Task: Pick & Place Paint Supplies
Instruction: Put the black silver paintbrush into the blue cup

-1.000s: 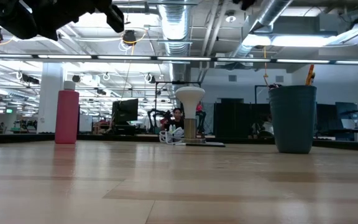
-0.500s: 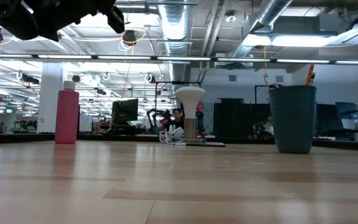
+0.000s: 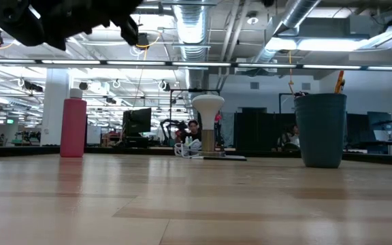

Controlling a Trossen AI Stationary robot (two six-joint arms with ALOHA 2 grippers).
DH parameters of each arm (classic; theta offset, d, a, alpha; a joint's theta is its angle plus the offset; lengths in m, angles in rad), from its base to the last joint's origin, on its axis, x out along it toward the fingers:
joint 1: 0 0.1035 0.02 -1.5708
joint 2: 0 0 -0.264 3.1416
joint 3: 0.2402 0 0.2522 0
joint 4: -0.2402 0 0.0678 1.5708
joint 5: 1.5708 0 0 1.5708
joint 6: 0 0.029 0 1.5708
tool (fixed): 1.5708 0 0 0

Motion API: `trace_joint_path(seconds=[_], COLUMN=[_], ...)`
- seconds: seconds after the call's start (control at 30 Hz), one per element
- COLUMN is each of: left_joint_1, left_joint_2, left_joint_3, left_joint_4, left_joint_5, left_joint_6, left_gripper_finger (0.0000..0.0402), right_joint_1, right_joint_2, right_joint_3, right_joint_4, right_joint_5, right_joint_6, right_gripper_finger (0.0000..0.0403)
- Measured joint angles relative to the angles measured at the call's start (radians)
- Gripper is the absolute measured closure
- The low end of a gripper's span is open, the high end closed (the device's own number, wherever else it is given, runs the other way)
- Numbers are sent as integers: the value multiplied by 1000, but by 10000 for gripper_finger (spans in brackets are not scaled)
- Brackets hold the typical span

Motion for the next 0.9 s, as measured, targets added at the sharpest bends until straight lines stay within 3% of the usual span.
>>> trace_joint_path(seconds=[0.27,0.57,0.7,0.9], left_joint_1=[90,113,114,116], left_joint_2=[171,367,376,375], left_joint_3=[25,126,187,283], left_joint_4=[-23,-67,-199,-507], left_joint_5=[-3,5,-27,-174], left_joint_6=[0,39,184,385], left_gripper_finger=[401,401,401,401], right_joint_1=[-38,-93,-112,-125], right_joint_2=[27,50,50,50], right_joint_3=[-32,-29,-30,-30], right_joint_4=[-27,-19,-33,-49], right_joint_5=[-50,-44,-44,-44], right_joint_6=[4,-5,-4,-2], right_gripper_finger=[159,159,159,159])
